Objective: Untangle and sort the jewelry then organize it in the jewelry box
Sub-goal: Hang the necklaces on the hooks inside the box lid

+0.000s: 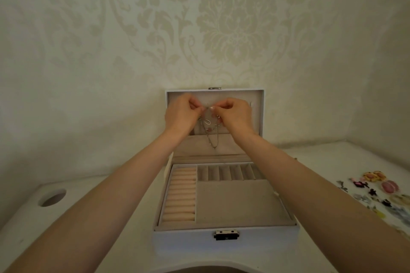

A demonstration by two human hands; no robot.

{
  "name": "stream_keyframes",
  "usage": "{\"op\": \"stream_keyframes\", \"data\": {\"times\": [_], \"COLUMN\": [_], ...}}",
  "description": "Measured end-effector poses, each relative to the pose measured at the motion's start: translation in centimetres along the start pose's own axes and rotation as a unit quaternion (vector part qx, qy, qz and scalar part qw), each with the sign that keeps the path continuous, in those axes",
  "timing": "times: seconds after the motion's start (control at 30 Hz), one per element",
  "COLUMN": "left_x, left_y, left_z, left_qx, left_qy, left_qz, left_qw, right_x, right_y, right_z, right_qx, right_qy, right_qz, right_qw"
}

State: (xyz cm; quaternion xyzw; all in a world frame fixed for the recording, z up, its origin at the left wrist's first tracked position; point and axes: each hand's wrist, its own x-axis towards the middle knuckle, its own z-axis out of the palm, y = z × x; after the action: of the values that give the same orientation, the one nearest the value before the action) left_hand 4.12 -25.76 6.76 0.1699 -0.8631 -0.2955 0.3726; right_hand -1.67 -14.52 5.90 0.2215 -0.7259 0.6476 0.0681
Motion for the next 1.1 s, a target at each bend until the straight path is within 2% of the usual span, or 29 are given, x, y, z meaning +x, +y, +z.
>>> {"op": "stream_keyframes", "data": {"times": [0.2,0.37,0.5,0.67,0.83,0.97,1.1], "left_x": [-0.1,-0.3,-0.2,-1.1,-3.1,-4.3,-5.5], "left_y": [1.0,1.7,1.4,0.9,0.5,-0.3,-1.8], "left_z": [1.3,2.2,2.3,2.2,2.1,1.6,1.8], "left_qx": [0.014,0.016,0.052,0.099,0.065,0.067,0.108], "left_qy": [0.078,0.105,0.087,0.054,0.053,0.043,-0.006], "left_qz": [-0.039,-0.047,-0.046,-0.017,0.02,0.017,0.013], "left_qw": [0.996,0.993,0.994,0.993,0.996,0.997,0.994], "right_x": [0.9,0.9,1.2,1.0,-0.6,-1.9,-2.9], "right_y": [0.0,-0.1,0.0,0.6,1.8,3.5,5.1], "right_z": [1.1,1.4,1.2,1.1,-0.3,-1.2,-1.6], "right_qx": [-0.009,-0.039,-0.068,-0.044,0.015,-0.001,-0.044], "right_qy": [0.081,0.111,0.095,0.056,-0.011,-0.016,-0.01], "right_qz": [-0.008,-0.02,0.001,0.041,0.053,0.054,0.04], "right_qw": [0.997,0.993,0.993,0.997,0.998,0.998,0.998]}}
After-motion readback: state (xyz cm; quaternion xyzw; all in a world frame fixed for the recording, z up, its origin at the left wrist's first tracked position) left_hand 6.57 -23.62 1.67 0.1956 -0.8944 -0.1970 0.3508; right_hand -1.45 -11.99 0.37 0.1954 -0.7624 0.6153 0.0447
